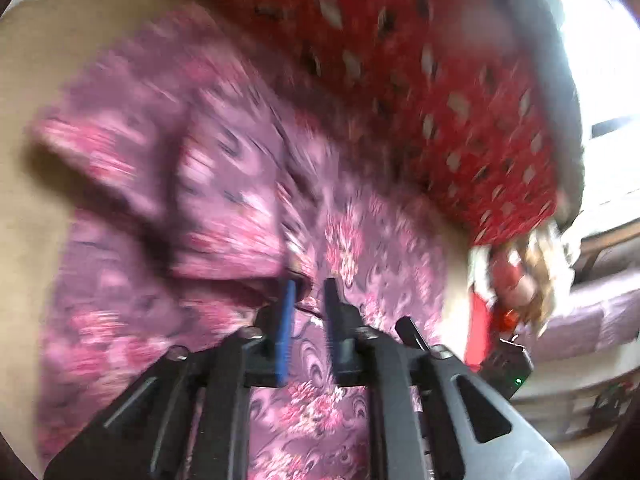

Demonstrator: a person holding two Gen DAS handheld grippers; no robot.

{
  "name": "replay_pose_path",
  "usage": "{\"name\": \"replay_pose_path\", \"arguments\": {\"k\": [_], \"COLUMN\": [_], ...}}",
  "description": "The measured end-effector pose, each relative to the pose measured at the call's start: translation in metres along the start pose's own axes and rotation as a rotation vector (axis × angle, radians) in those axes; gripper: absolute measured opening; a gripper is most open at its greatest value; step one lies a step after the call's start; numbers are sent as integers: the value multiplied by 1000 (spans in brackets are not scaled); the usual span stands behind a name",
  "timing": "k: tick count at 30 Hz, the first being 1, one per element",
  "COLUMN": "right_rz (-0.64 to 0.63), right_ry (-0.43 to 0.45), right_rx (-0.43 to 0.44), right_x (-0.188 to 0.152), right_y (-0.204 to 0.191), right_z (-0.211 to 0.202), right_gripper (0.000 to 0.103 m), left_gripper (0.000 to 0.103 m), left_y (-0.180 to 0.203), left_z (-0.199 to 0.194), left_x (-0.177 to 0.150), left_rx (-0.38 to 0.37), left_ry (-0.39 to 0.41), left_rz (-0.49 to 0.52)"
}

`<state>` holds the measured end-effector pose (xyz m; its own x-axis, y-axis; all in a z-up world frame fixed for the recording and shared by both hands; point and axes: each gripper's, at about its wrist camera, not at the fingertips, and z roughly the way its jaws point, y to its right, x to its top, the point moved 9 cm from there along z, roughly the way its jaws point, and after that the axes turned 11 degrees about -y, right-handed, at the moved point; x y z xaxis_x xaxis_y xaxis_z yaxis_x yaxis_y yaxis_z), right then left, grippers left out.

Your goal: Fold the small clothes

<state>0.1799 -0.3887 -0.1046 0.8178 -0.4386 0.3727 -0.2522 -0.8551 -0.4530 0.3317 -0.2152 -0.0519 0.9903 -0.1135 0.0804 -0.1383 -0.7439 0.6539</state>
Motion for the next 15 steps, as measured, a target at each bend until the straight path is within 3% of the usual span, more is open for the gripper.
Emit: {"name": "replay_pose_path", "arguments": {"k": [1, 3, 4, 6, 8, 11, 15], "right_rz": [-31, -158, -204, -336, -443, -636, -797], "right_ry": [6, 25, 24, 8, -17, -70, -72], "right_rx": [12, 28, 26, 27, -3, -92, -251], "right_x": [4, 13, 15, 15, 10, -7, -11], "right_y": [-12, -54, -69, -115, -147, -187, -204], "right_z": [-3, -9, -8, 0, 14, 45, 77], "right_gripper": [46, 47, 53, 60, 60, 60, 57], "left_gripper": [40, 43, 43, 43, 43, 43, 43], "left_y": [-12, -44, -57, -84, -99, -103, -100], "left_z": [-17, -42, -45, -38, -30, -17, -18], "left_x": [4, 17, 22, 32, 36, 37, 38], "left_rx": [-3, 5, 3, -35, -40, -64, -76], "left_ry": [49, 134, 140, 105, 77, 47, 47], "left_rz": [-30, -125, -167, -270, -312, -327, -307]}}
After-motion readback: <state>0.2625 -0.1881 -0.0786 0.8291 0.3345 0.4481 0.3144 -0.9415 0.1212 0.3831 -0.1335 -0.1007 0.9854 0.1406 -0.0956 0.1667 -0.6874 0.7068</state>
